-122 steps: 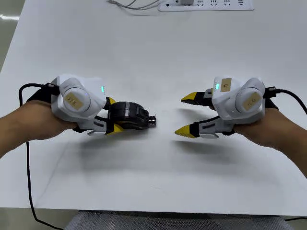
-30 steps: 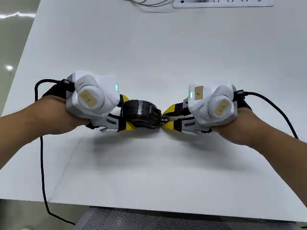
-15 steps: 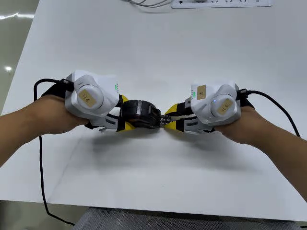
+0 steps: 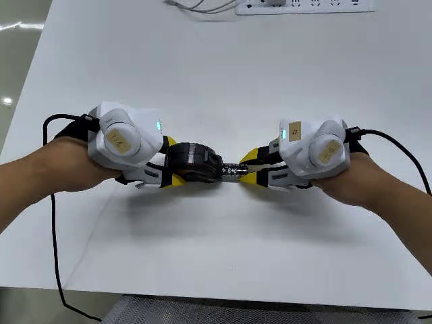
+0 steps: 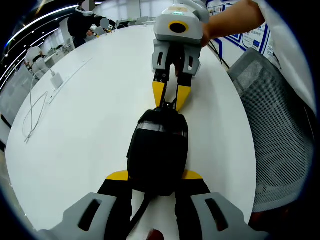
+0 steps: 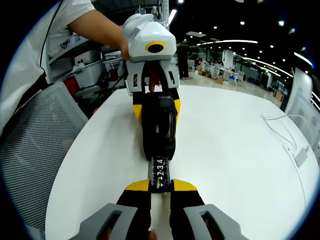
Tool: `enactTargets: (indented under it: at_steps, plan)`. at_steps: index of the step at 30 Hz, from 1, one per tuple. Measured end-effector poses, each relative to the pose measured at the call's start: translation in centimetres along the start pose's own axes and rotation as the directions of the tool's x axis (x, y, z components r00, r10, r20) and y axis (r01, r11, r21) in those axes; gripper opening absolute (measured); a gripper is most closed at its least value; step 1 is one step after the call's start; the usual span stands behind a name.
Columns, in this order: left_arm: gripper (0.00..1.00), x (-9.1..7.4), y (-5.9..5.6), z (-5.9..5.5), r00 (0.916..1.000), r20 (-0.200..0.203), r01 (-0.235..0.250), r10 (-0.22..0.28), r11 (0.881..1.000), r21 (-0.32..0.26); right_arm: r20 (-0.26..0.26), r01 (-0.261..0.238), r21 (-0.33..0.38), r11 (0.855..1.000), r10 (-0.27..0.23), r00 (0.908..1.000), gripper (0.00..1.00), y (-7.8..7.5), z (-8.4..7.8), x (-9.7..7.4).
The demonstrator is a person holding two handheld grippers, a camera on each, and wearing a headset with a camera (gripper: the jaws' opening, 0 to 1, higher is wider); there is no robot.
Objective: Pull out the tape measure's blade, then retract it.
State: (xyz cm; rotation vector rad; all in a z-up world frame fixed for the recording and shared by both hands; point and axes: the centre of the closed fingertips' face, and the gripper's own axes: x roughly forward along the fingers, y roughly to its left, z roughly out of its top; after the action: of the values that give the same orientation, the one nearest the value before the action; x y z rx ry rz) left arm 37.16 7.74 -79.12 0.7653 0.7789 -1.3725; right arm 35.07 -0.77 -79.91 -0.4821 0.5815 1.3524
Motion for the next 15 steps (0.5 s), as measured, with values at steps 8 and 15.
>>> enactTargets:
  at_steps: [8,15]
  plan:
    - [0.28,0.0,0.0,0.0,1.0,-0.003,0.0,0.0,1.0,0.002,-0.008,0.008,0.005,1.0,-0.008,0.9999,0.1,0.0,-0.5,-0.8]
    - [0.28,0.0,0.0,0.0,1.0,-0.003,0.001,-0.001,1.0,0.005,-0.014,0.017,0.014,1.0,-0.016,0.9998,0.1,-0.1,-1.0,-1.4]
